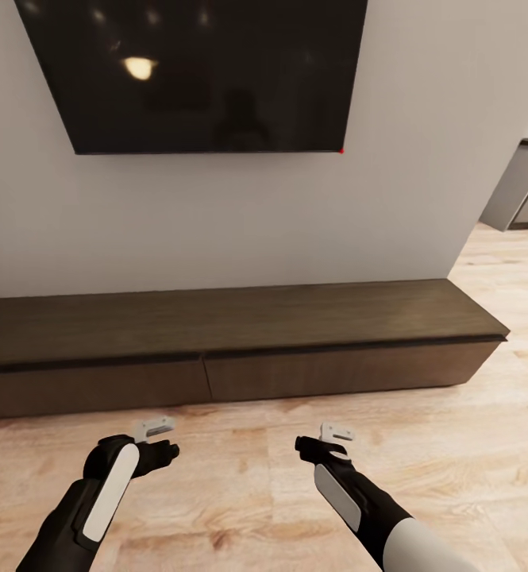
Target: Place each of the two pumpkins and all three candles from the living room inside a cabinet in the living room (use any cabinet), then make sure every cabinet is closed, and position the cauldron so it is next to a table in the living room.
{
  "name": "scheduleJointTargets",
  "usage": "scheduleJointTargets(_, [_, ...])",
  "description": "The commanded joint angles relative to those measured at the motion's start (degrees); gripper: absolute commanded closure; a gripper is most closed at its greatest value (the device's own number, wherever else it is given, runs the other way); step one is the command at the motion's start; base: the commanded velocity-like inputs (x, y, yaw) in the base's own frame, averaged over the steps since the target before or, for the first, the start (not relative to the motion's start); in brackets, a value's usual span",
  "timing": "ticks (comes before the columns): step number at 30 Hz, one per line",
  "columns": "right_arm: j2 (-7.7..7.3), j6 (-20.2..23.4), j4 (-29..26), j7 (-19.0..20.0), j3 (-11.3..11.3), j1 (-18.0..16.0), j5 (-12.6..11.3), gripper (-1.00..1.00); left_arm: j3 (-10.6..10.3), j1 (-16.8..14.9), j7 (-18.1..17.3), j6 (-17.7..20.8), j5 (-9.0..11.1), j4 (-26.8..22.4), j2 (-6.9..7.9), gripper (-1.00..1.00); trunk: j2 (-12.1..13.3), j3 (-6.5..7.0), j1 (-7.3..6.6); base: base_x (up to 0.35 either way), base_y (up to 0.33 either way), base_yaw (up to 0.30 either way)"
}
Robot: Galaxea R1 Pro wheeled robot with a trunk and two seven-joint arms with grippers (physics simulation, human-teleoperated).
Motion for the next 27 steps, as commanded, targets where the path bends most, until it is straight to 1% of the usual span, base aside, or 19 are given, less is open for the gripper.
scheduleJointTargets(1, [-0.04,0.21,-0.10,-0.44,0.23,-0.05,-0.23,-1.00,-0.13,-0.04,0.57,0.10,-1.01,-0.02,0.06,-1.00,-0.02,-0.05,0.01,0.181,0.057,0.044])
scheduleJointTargets(8, [-0.12,0.21,-0.11,-0.35,0.23,-0.05,-0.23,-1.00,-0.22,-0.04,0.43,0.13,-0.99,-0.10,0.03,-1.00,-0.02,-0.04,0.01,0.181,0.021,0.011])
scheduleJointTargets(10, [-0.13,0.18,-0.09,-0.35,0.21,-0.05,-0.23,-1.00,-0.17,-0.04,0.42,0.16,-0.65,-0.45,0.18,-1.00,-0.02,-0.04,0.01,0.234,0.002,0.001])
scheduleJointTargets(12, [-0.17,0.08,-0.07,-0.32,0.17,-0.04,-0.25,-1.00,-0.23,-0.04,0.42,0.17,0.33,-0.90,0.29,-1.00,-0.02,-0.04,0.01,0.159,0.001,0.000])
scheduleJointTargets(14, [-0.21,-0.01,-0.06,1.00,0.06,-0.04,-0.38,-1.00,-0.36,-0.04,0.42,0.18,2.62,-1.30,0.48,-1.00,-0.02,-0.04,0.01,0.060,0.000,0.000])
scheduleJointTargets(16, [-0.30,-0.03,-0.07,4.71,-0.89,-0.04,-1.41,-1.00,-0.24,-0.04,0.42,0.33,4.66,-1.49,0.69,-1.00,-0.02,-0.04,0.01,0.024,0.000,0.000])
scheduleJointTargets(17, [-0.33,-0.04,-0.08,7.69,-1.96,-0.04,-2.55,-1.00,-0.08,-0.04,0.42,0.71,5.86,-1.76,0.80,-1.00,-0.02,-0.04,0.01,0.012,0.000,0.000])
scheduleJointTargets(19, [-0.38,-0.03,-0.07,15.95,-5.11,-0.04,-5.77,-1.00,0.13,0.14,0.41,1.40,9.42,-3.26,1.14,-1.00,-0.02,-0.04,0.01,0.006,0.000,0.000])
scheduleJointTargets(20, [-0.42,0.01,-0.03,20.95,-6.89,-0.04,-7.67,-1.00,0.06,0.28,0.41,1.60,11.77,-4.08,1.76,-1.00,-0.02,-0.04,0.01,0.003,0.000,0.000])
scheduleJointTargets(21, [-0.47,0.05,0.24,26.30,-8.66,-0.04,-9.76,-1.00,-0.06,0.41,0.38,1.72,14.49,-4.68,2.71,-1.00,-0.02,-0.04,0.01,0.002,0.000,0.000])
scheduleJointTargets(22, [-0.51,0.16,0.63,31.66,-10.31,0.04,-11.91,-1.00,-0.18,0.50,0.38,1.80,17.61,-5.10,3.88,-1.00,-0.02,-0.04,0.01,0.001,0.000,0.000])
scheduleJointTargets(24, [-0.56,0.17,2.09,40.88,-12.94,0.14,-15.81,-1.00,-0.35,0.60,0.40,1.88,25.04,-5.52,6.62,-1.00,-0.02,-0.04,0.01,0.000,0.000,0.000])
scheduleJointTargets(25, [-0.56,0.09,3.20,44.15,-13.72,0.20,-17.21,-1.00,-0.42,0.62,0.41,1.90,28.94,-5.62,8.09,-1.00,-0.02,-0.04,0.01,0.000,0.000,0.000])
scheduleJointTargets(26, [-0.55,-0.05,4.15,46.38,-14.25,0.21,-18.12,-1.00,-0.49,0.67,0.41,1.92,32.72,-5.70,9.60,-1.00,-0.02,-0.04,0.01,0.000,0.000,0.000])
scheduleJointTargets(27, [-0.54,-0.44,4.77,47.80,-14.58,0.24,-18.65,-1.00,-0.67,0.70,0.43,1.93,36.17,-5.73,11.03,-1.00,-0.02,-0.04,0.01,0.000,0.000,0.000])
